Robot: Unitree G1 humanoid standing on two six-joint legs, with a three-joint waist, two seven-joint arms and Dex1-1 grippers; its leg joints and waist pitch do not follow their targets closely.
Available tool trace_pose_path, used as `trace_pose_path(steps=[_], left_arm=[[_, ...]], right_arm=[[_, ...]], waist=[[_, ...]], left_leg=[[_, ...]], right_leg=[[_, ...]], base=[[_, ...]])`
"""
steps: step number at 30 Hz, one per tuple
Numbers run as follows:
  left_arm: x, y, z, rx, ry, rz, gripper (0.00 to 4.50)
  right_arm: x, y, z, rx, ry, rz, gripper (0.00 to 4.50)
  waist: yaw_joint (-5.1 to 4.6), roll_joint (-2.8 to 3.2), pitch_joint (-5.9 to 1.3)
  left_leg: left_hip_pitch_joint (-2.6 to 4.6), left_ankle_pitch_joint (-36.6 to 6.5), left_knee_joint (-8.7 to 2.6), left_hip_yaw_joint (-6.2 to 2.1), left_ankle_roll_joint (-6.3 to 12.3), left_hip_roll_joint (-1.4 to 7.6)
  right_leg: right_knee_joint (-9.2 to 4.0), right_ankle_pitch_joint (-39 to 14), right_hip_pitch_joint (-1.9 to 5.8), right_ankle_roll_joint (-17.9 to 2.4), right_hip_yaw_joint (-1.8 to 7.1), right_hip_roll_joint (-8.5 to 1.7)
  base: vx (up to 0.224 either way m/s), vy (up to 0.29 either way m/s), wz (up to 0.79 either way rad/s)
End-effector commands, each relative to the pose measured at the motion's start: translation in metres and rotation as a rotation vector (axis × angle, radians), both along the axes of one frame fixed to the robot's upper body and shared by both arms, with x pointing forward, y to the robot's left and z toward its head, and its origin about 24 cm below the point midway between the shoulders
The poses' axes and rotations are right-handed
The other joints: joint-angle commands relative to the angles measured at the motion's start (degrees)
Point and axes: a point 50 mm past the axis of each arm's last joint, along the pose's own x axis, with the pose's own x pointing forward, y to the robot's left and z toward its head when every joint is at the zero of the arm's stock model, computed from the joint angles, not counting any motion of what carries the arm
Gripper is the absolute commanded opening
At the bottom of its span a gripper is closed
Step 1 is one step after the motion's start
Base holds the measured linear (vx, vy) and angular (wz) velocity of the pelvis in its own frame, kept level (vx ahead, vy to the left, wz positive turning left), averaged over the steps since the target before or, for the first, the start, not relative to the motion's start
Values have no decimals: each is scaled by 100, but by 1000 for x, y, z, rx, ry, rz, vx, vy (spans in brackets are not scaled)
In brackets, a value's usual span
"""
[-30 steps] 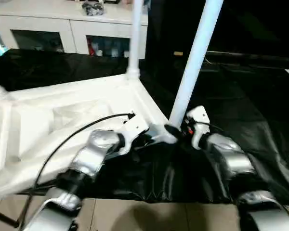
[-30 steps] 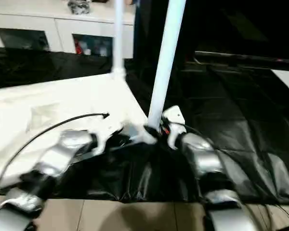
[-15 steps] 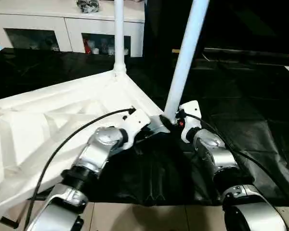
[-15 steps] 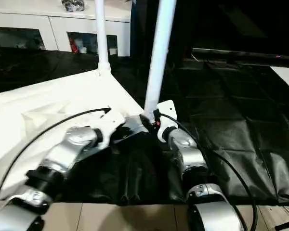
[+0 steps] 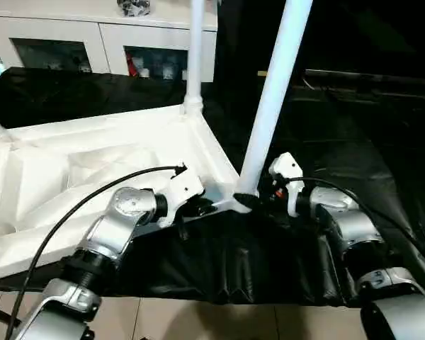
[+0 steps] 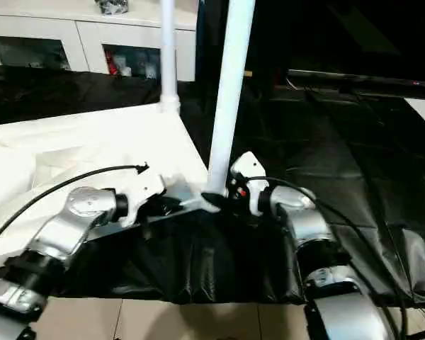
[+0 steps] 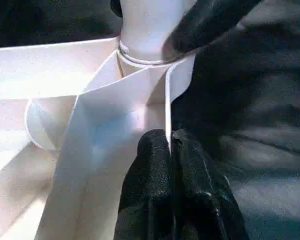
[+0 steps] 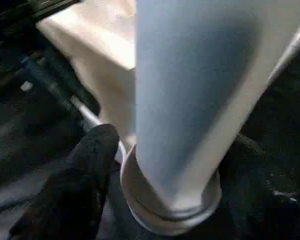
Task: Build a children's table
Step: Rotate leg to tighten
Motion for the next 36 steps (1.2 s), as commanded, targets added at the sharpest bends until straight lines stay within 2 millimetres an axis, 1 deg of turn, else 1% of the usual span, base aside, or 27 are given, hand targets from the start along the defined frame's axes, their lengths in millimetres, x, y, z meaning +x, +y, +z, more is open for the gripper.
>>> trace_pose_path(steps=[1, 2, 4, 6, 8, 10, 17, 18, 22, 23, 24, 25, 26, 27, 28, 30, 31, 32, 33, 34, 35, 36], left_arm=[[-1, -10, 15, -43, -53, -75, 0], [-1, -9, 15, -42, -52, -77, 0], [-2, -7, 15, -35, -39, -97, 0], [-2, -6, 15, -33, -36, -102, 0], [-2, -6, 15, -33, -36, -102, 0], [-1, -5, 16, -32, -35, -103, 0], [-2, -6, 15, -36, -29, -104, 0], [-2, -7, 14, -40, -26, -95, 0], [1, -11, 13, -45, -32, -61, 0], [4, -18, 13, -53, -42, -25, 0], [6, -23, 13, -57, -51, -5, 0], [7, -26, 13, -59, -56, 5, 0], [9, -31, 13, -68, -59, 22, 0], [12, -41, 14, -83, -64, 53, 0], [13, -46, 14, -90, -68, 69, 0], [14, -51, 14, -98, -69, 81, 0], [16, -61, 15, -113, -73, 102, 0], [16, -61, 15, -113, -73, 102, 0], [16, -72, 16, -128, -72, 117, 0], [16, -82, 16, -139, -73, 132, 0], [16, -86, 17, -144, -74, 140, 0], [17, -89, 17, -145, -78, 143, 0]], right_arm=[[-6, 8, -1, -13, 20, 100, 287], [-6, 8, -1, -17, 21, 106, 280], [-8, 7, -2, -36, 26, 142, 255], [-9, 7, -3, -48, 27, 154, 242], [-9, 7, -3, -49, 30, 158, 224], [-9, 9, -3, -44, 34, 163, 208], [-13, 12, -7, -27, 52, 178, 197], [-15, 14, -9, -12, 63, 169, 197], [-16, 17, -13, 15, 72, 117, 197], [-13, 22, -18, 28, 70, 27, 197], [-12, 25, -21, 34, 67, -21, 197], [-11, 27, -22, 37, 65, -49, 197], [-9, 31, -25, 46, 67, -102, 197], [-7, 40, -28, 66, 76, -186, 197], [-6, 45, -30, 77, 83, -223, 197], [-5, 49, -30, 88, 85, -253, 197], [-1, 60, -30, 115, 90, -323, 197], [-1, 60, -30, 115, 90, -323, 197], [2, 70, -28, 148, 99, -388, 197], [6, 80, -24, 173, 97, -450, 197], [8, 85, -22, 181, 93, -479, 197], [10, 87, -21, 177, 81, -505, 197]], waist=[[25, 10, -401], [23, 10, -401], [29, -10, -400], [37, -1, -399], [39, -12, -396], [42, -9, -395], [44, -12, -408], [46, 3, -405], [57, -9, -399], [63, -16, -398], [37, -33, -378], [37, -29, -368], [32, -29, -362], [8, -37, -361], [-20, -43, -346], [-32, -39, -349], [-37, -32, -353], [-47, -28, -350], [-41, -34, -362], [-52, -14, -361], [-62, -17, -361], [-51, 4, -378]], left_leg=[[8, -1043, -328, 18, 413, 135], [10, -1037, -328, 21, 413, 137], [8, -987, -326, 22, 415, 138], [10, -989, -326, 22, 396, 137], [11, -1019, -324, 25, 381, 133], [13, -1036, -328, 20, 362, 136], [11, -962, -318, 21, 368, 132], [12, -959, -321, 19, 370, 134], [12, -981, -322, 24, 350, 131], [20, -1017, -326, 18, 336, 131], [18, -1050, -337, 25, 282, 133], [37, -1219, -343, 11, 197, 120], [44, -1305, -344, 8, 162, 118], [31, -1374, -352, -6, 102, 105], [39, -1473, -353, -7, 79, 101], [55, -1582, -353, -19, 63, 93], [53, -1589, -351, -19, 72, 95], [57, -1593, -353, -19, 63, 93], [56, -1569, -348, -19, 68, 88], [52, -1564, -353, -19, 57, 91], [49, -1551, -352, -18, 42, 81], [54, -1524, -354, -27, 31, 83]], right_leg=[[-345, -1267, 346, -1281, 253, -395], [-345, -1239, 342, -1294, 254, -394], [-337, -1210, 344, -1300, 251, -396], [-336, -1242, 344, -1294, 252, -400], [-342, -1285, 343, -1282, 253, -397], [-345, -1349, 342, -1259, 253, -402], [-329, -1231, 347, -1260, 253, -394], [-328, -1212, 345, -1271, 255, -393], [-341, -1272, 347, -1237, 261, -394], [-349, -1345, 342, -1215, 256, -395], [-366, -1451, 318, -1173, 264, -387], [-399, -1796, 312, -1093, 249, -397], [-418, -1984, 303, -1039, 248, -403], [-432, -2215, 309, -931, 242, -399], [-466, -2403, 285, -855, 245, -400], [-495, -2640, 279, -760, 236, -405], [-504, -2662, 271, -729, 242, -409], [-508, -2663, 255, -734, 244, -406], [-506, -2620, 268, -726, 238, -403], [-500, -2548, 257, -746, 247, -402], [-493, -2530, 257, -752, 242, -394], [-480, -2427, 266, -763, 238, -393]], base=[[0, 0, 0], [0, 0, 0], [0, 0, 0], [0, 0, 0], [0, 0, 0], [0, 0, 0], [0, 0, 0], [0, 0, 0], [0, 0, 0], [0, 0, 0], [0, 0, 0], [0, 0, 0], [0, 0, 0], [0, 0, 0], [0, 0, 0], [0, 0, 0], [0, 0, 0], [0, 0, 0], [0, 0, 0], [0, 0, 0], [0, 0, 0], [0, 0, 0]])
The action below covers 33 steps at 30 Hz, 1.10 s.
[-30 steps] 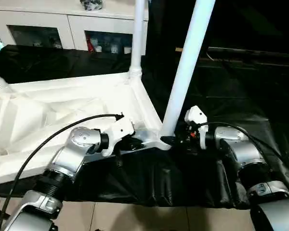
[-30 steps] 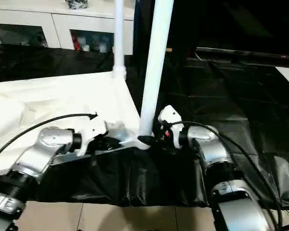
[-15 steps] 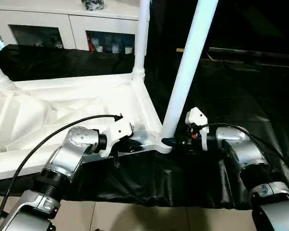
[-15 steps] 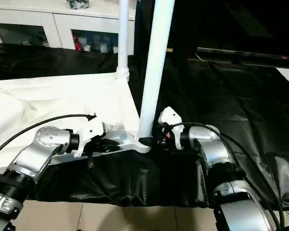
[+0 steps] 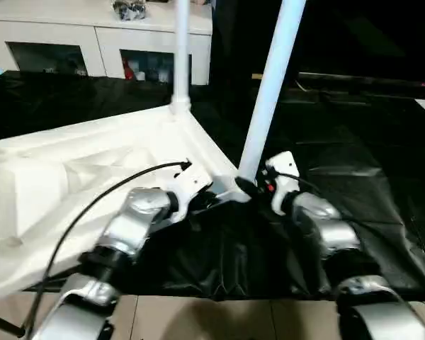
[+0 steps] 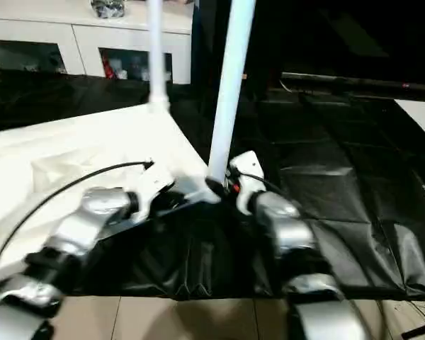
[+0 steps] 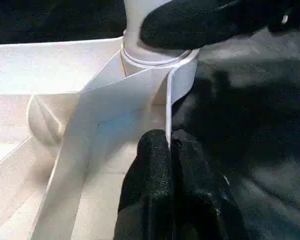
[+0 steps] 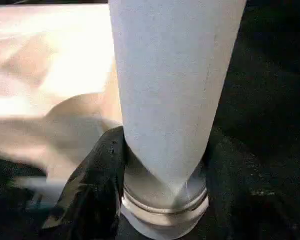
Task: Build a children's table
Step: Rotate leg to tighten
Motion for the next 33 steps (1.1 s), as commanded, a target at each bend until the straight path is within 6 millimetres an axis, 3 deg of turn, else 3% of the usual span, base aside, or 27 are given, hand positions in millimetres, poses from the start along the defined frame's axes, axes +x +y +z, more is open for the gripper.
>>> trace_pose_path(steps=[1, 3, 6, 9, 11, 15, 17, 18, 20, 21, 22, 24, 26, 29, 32, 33], left_arm=[[-4, -51, 25, -116, -79, -137, 0], [-2, -53, 25, -98, -101, -137, 0], [-2, -48, 23, -83, -112, -154, 0], [-1, -42, 21, -68, -117, -155, 0], [-1, -40, 21, -65, -118, -151, 0], [4, -30, 20, -38, -136, -133, 0], [4, -29, 21, -37, -137, -132, 0], [7, -26, 22, -49, -146, -101, 0], [9, -24, 24, -61, -147, -79, 55], [11, -23, 26, -76, -158, -64, 55], [12, -20, 30, -100, -163, -57, 55], [10, -17, 34, -118, -164, -70, 85], [10, -14, 38, -122, -186, -63, 98], [7, -4, 44, -134, -183, -72, 116], [-10, 13, 45, -138, -111, -153, 139], [-25, 29, 48, -142, -47, -197, 141]], right_arm=[[-9, 47, -4, 53, 48, 122, 197], [-6, 46, -2, 34, 28, 93, 197], [-5, 33, 0, 54, 12, 97, 267], [-5, 17, 1, 35, -5, 109, 276], [-5, 12, 2, 20, -18, 123, 306], [-8, -28, 12, -37, -60, 218, 306], [-8, -30, 13, -38, -61, 222, 306], [-10, -50, 18, -46, -72, 260, 306], [-12, -58, 20, -49, -75, 280, 313], [-15, -64, 23, -52, -78, 315, 313], [-20, -71, 28, -46, -81, 370, 313], [-23, -75, 34, -36, -89, 412, 313], [-26, -76, 37, -34, -90, 441, 313], [-30, -76, 39, -24, -83, 484, 313], [-31, -70, 38, -10, -83, 498, 313], [-31, -60, 37, 10, -82, 504, 313]], waist=[[0, 25, -369], [16, 21, -386], [36, 24, -392], [55, 2, -391], [73, -15, -386], [164, -22, -379], [191, -31, -383], [195, -40, -377], [222, -40, -380], [209, -51, -379], [221, -32, -394], [233, -24, -417], [208, -58, -419], [180, -61, -408], [155, -40, -385], [139, -59, -394]], left_leg=[[15, -1504, -396, -7, 52, 91], [3, -1386, -392, 3, 108, 85], [-12, -1243, -387, 17, 200, 85], [-23, -1178, -387, 18, 282, 91], [-18, -1160, -382, 29, 311, 98], [-2, -1187, -367, 43, 380, 104], [-21, -1157, -361, 42, 394, 101], [-25, -1134, -370, 33, 382, 105], [6, -1162, -345, 53, 429, 105], [-42, -1121, -346, 44, 477, 97], [-45, -1044, -341, 37, 499, 100], [-56, -887, -325, 29, 572, 112], [-98, -744, -320, 23, 637, 115], [-96, -821, -313, 31, 647, 111], [-99, -938, -353, 9, 479, 144], [-68, -950, -341, 24, 417, 146]], right_leg=[[-493, -2229, 248, -833, 234, -384], [-456, -1917, 266, -915, 243, -381], [-428, -1579, 294, -1018, 251, -385], [-425, -1553, 313, -1027, 243, -389], [-430, -1550, 302, -1035, 246, -388], [-449, -1647, 292, -1007, 250, -394], [-448, -1714, 306, -975, 250, -404], [-453, -1757, 310, -958, 238, -402], [-466, -1749, 292, -952, 240, -387], [-444, -1689, 322, -968, 236, -388], [-436, -1623, 326, -958, 230, -395], [-402, -1307, 340, -1059, 229, -396], [-364, -1044, 350, -1151, 216, -382], [-377, -1212, 340, -1176, 211, -392], [-385, -1636, 331, -1104, 212, -425], [-378, -1655, 301, -1095, 218, -407]], base=[[0, 0, 0], [0, 0, 0], [0, 0, 0], [0, 0, 0], [0, 0, 0], [0, 0, 0], [0, 0, 0], [0, 0, 0], [0, 0, 0], [0, 0, 0], [0, 0, 0], [0, 0, 0], [0, 0, 0], [0, 0, 0], [0, 0, 0], [0, 0, 0]])
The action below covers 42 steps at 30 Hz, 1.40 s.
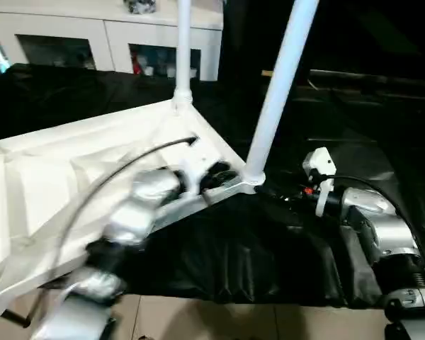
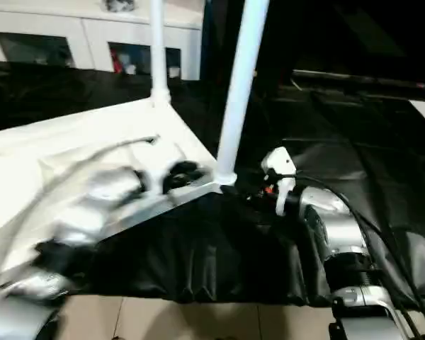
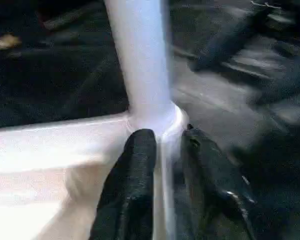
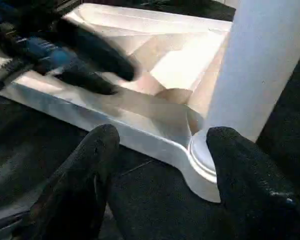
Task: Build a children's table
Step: Rotate leg to tighten
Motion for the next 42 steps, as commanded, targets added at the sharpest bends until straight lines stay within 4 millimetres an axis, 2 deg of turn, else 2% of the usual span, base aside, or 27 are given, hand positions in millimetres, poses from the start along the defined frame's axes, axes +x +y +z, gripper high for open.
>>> trace_pose_path(steps=[1, 3, 4, 5, 6, 7, 8, 9, 10, 11, 12, 13, 14, 15, 16, 17, 19, 22, 25, 29, 31, 33, 36, 37, 38, 42], left_arm=[[-9, 3, 4, -16, 47, -53, 148], [-18, 14, 5, 2, 87, -70, 183], [-22, 19, 5, 11, 104, -73, 186], [-39, 41, 7, 47, 151, -63, 186], [-42, 43, 8, 51, 157, -63, 201], [-51, 50, 10, 62, 180, -70, 214], [-54, 53, 10, 66, 189, -67, 214], [-58, 55, 11, 70, 199, -63, 225], [-61, 57, 11, 77, 202, -53, 225], [-64, 59, 11, 86, 207, -47, 243], [-70, 62, 9, 113, 221, -26, 243], [-72, 64, 7, 121, 230, -11, 243], [-72, 64, 7, 121, 230, -11, 252], [-73, 65, 5, 131, 235, 11, 262], [-74, 68, 3, 151, 243, 42, 272], [-74, 68, 3, 151, 243, 42, 272], [-74, 73, -4, 222, 254, 103, 289], [-72, 76, -8, 261, 247, 138, 313], [-69, 80, -13, 314, 248, 170, 334], [-70, 80, -17, 346, 260, 175, 358], [-69, 80, -18, 352, 258, 180, 376], [-69, 79, -19, 359, 254, 186, 393], [-61, 81, -22, 386, 200, 239, 412], [-58, 81, -22, 385, 183, 258, 427], [-55, 81, -21, 381, 166, 270, 427], [-44, 80, -16, 352, 106, 326, 442]], right_arm=[[-1, 6, 0, 11, 5, 9, 313], [1, 11, -1, 22, 5, 0, 313], [2, 14, -2, 28, 6, -4, 313], [6, 27, -4, 38, 10, -20, 313], [7, 29, -5, 39, 10, -22, 313], [9, 36, -6, 41, 9, -26, 313], [10, 41, -7, 44, 11, -30, 313], [12, 46, -8, 46, 14, -34, 313], [13, 51, -8, 54, 17, -33, 313], [14, 56, -9, 58, 17, -34, 313], [18, 70, -8, 69, 18, -58, 313], [20, 79, -8, 78, 20, -66, 313], [20, 79, -8, 78, 20, -66, 313], [24, 89, -8, 80, 25, -97, 313], [29, 98, -8, 68, 22, -146, 313], [29, 98, -8, 68, 22, -146, 313], [40, 112, -8, 51, 30, -307, 313], [47, 115, -5, 62, 30, -407, 313], [57, 107, -4, 74, 73, -613, 313], [63, 87, -6, 115, 143, -797, 313], [66, 77, -7, 133, 166, -867, 313], [67, 69, -7, 140, 177, -920, 313], [71, 47, -5, 128, 159, -1016, 313], [72, 39, -4, 126, 155, -1045, 313], [72, 32, -3, 120, 147, -1070, 313], [73, 5, 0, 95, 116, -1145, 313]], waist=[[31, -15, -391], [11, 13, -392], [30, -2, -378], [27, -84, -370], [-24, -60, -357], [-11, -8, -342], [-31, -4, -352], [-51, -44, -343], [-47, -34, -325], [-29, -38, -308], [-33, -30, -305], [-51, -62, -307], [-66, -62, -309], [-61, -49, -309], [-76, -58, -303], [-73, -52, -305], [-94, -40, -318], [-88, -17, -330], [-72, -19, -339], [-72, -19, -328], [-43, -13, -323], [-27, -10, -328], [17, -24, -327], [52, -21, -331], [52, -22, -326], [119, -48, -362]], left_leg=[[14, -933, -350, 4, 393, 133], [57, -953, -342, 24, 348, 131], [70, -1059, -348, 23, 322, 137], [76, -1108, -356, 30, 302, 146], [-18, -1115, -414, -21, 212, 142], [85, -1320, -387, 5, 112, 143], [117, -1304, -368, 17, 89, 142], [69, -1288, -391, -1, 29, 141], [83, -1363, -405, 9, 34, 134], [133, -1526, -391, 20, 10, 140], [130, -1629, -404, 9, -48, 149], [82, -1613, -423, -15, -101, 146], [68, -1612, -434, -23, -121, 140], [109, -1664, -416, -8, -150, 135], [107, -1655, -416, -4, -182, 130], [100, -1640, -415, -7, -219, 135], [100, -1636, -415, -12, -284, 122], [123, -1580, -402, 6, -343, 110], [117, -1509, -402, 18, -366, 96], [136, -1806, -389, 19, -381, 83], [170, -1903, -380, 29, -384, 86], [162, -1899, -381, 26, -393, 87], [167, -1964, -369, 34, -396, 74], [201, -1982, -354, 52, -389, 76], [202, -1993, -350, 55, -383, 70], [122, -1678, -345, 50, -365, 64]], right_leg=[[-384, -1658, 335, -1110, 235, -401], [-379, -1490, 304, -1172, 243, -363], [-384, -1544, 299, -1172, 241, -374], [-386, -1636, 291, -1172, 241, -385], [-320, -1790, 344, -1152, 233, -402], [-387, -2052, 253, -1047, 236, -378], [-393, -1945, 242, -1083, 258, -385], [-344, -1875, 275, -1117, 254, -377], [-381, -1934, 255, -1090, 254, -356], [-400, -2045, 206, -1058, 266, -359], [-390, -2104, 211, -1039, 273, -367], [-364, -2119, 244, -1016, 271, -377], [-361, -2140, 257, -998, 269, -377], [-388, -2190, 221, -945, 279, -370], [-378, -2115, 214, -972, 289, -364], [-357, -2084, 215, -989, 293, -377], [-334, -2008, 216, -958, 296, -363], [-313, -1760, 209, -941, 300, -344], [-277, -1461, 229, -928, 294, -321], [-320, -1839, 200, -788, 299, -332], [-326, -1875, 162, -781, 300, -318], [-315, -1855, 169, -769, 297, -314], [-334, -1978, 151, -726, 293, -304], [-351, -1988, 120, -703, 298, -302], [-351, -2007, 112, -698, 299, -293], [-305, -1772, 194, -678, 295, -298]], base=[[0, 0, 0], [0, 0, 0], [0, 0, 0], [0, 0, 0], [0, 0, 0], [0, 0, 0], [0, 0, 0], [0, 0, 0], [0, 0, 0], [0, 0, 0], [0, 0, 0], [0, 0, 0], [0, 0, 0], [0, 0, 0], [0, 0, 0], [0, 0, 0], [0, 0, 0], [0, 0, 0], [0, 0, 0], [0, 0, 0], [0, 0, 0], [0, 0, 0], [0, 0, 0], [0, 0, 0], [0, 0, 0], [0, 0, 0]])
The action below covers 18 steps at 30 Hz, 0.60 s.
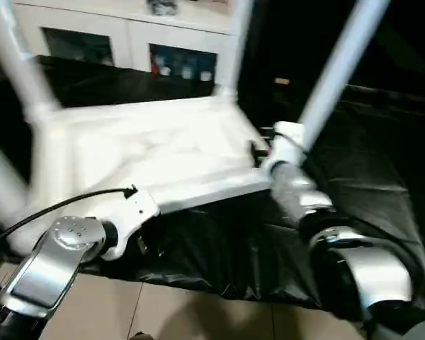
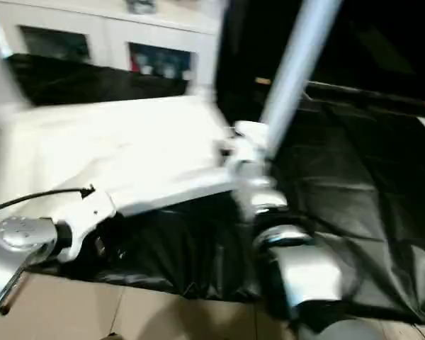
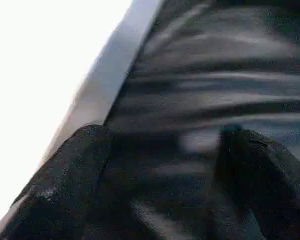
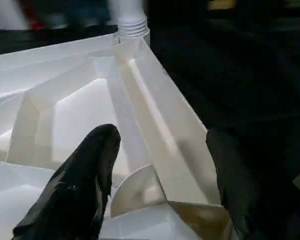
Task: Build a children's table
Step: Rotate leg to tighten
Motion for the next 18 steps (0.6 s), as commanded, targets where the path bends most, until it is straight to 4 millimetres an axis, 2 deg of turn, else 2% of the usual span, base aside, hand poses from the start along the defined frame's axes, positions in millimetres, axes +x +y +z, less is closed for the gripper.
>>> trace_pose_path(steps=[1, 2, 3, 5, 6, 7, 8, 9, 10, 11, 12, 13, 14, 15, 16, 18], left_arm=[[11, 2, 9, 14, -83, 48, 442], [13, 2, 9, 14, -90, 55, 442], [14, 2, 8, 15, -93, 58, 442], [17, -3, 6, 3, -111, 62, 442], [19, -7, 5, -12, -120, 63, 442], [22, -12, 4, -48, -140, 70, 442], [22, -12, 4, -48, -140, 70, 442], [23, -15, 4, -88, -173, 70, 442], [23, -15, 4, -88, -173, 70, 442], [23, -17, 5, -129, -198, 74, 442], [22, -17, 7, -184, -229, 96, 442], [20, -15, 10, -233, -264, 127, 442], [18, -12, 12, -275, -301, 167, 442], [12, -1, 14, -327, -373, 261, 442], [10, 1, 14, -341, -389, 280, 442], [5, 7, 16, -388, -436, 332, 442]], right_arm=[[2, -32, 7, -25, -30, -112, 313], [2, -37, 8, -32, -32, -124, 313], [2, -40, 8, -35, -33, -131, 313], [1, -56, 11, -59, -40, -164, 313], [1, -64, 13, -73, -45, -177, 313], [0, -76, 17, -96, -56, -198, 313], [0, -76, 17, -96, -56, -198, 313], [0, -83, 20, -115, -64, -204, 313], [0, -83, 20, -115, -64, -204, 313], [-1, -86, 21, -127, -70, -198, 313], [-1, -88, 23, -139, -78, -186, 313], [-1, -89, 23, -148, -87, -160, 313], [-1, -89, 23, -156, -96, -131, 313], [-3, -84, 20, -173, -109, -45, 313], [-4, -83, 19, -176, -111, -23, 313], [-5, -79, 15, -186, -116, 38, 313]], waist=[[-92, 134, -389], [-78, 135, -397], [-80, 121, -394], [-87, 162, -405], [-92, 138, -412], [-87, 176, -422], [-96, 156, -425], [-89, 172, -443], [-105, 143, -455], [-107, 186, -464], [-150, 165, -475], [-148, 221, -484], [-177, 192, -483], [-198, 204, -496], [-242, 188, -473], [-277, 203, -460]], left_leg=[[127, -1581, -403, 39, -324, 58], [128, -1539, -394, 40, -320, 57], [96, -1492, -392, 38, -310, 50], [75, -1436, -384, 27, -321, 43], [84, -1444, -364, 39, -297, 39], [85, -1392, -359, 36, -278, 36], [74, -1352, -355, 42, -260, 39], [50, -1224, -344, 33, -236, 30], [26, -1092, -337, 35, -191, 24], [35, -1040, -329, 34, -169, 21], [11, -939, -315, 38, -105, 21], [17, -882, -308, 32, -91, 23], [1, -809, -295, 43, 4, 32], [-28, -726, -286, 36, 90, 31], [-45, -776, -289, 41, 196, 42], [-8, -965, -287, 45, 286, 50]], right_leg=[[-375, -1622, 197, -722, 239, -297], [-366, -1573, 199, -723, 238, -300], [-357, -1535, 216, -724, 234, -301], [-342, -1467, 236, -729, 231, -305], [-351, -1423, 230, -752, 230, -298], [-334, -1285, 237, -810, 232, -296], [-336, -1184, 244, -841, 233, -292], [-293, -943, 275, -894, 233, -291], [-277, -731, 299, -936, 230, -289], [-260, -596, 297, -974, 232, -289], [-242, -331, 323, -1066, 232, -284], [-223, -200, 329, -1110, 228, -284], [-228, 16, 333, -1206, 226, -277], [-200, 194, 370, -1285, 221, -279], [-234, 166, 372, -1307, 214, -285], [-282, -210, 341, -1310, 201, -280]], base=[[0, 0, 0], [0, 0, 0], [0, 0, 0], [0, 0, 0], [0, 0, 0], [0, 0, 0], [0, 0, 0], [0, 0, 0], [0, 0, 0], [0, 0, 0], [0, 0, 0], [0, 0, 0], [0, 0, 0], [0, 0, 0], [0, 0, 0], [0, 0, 0]])
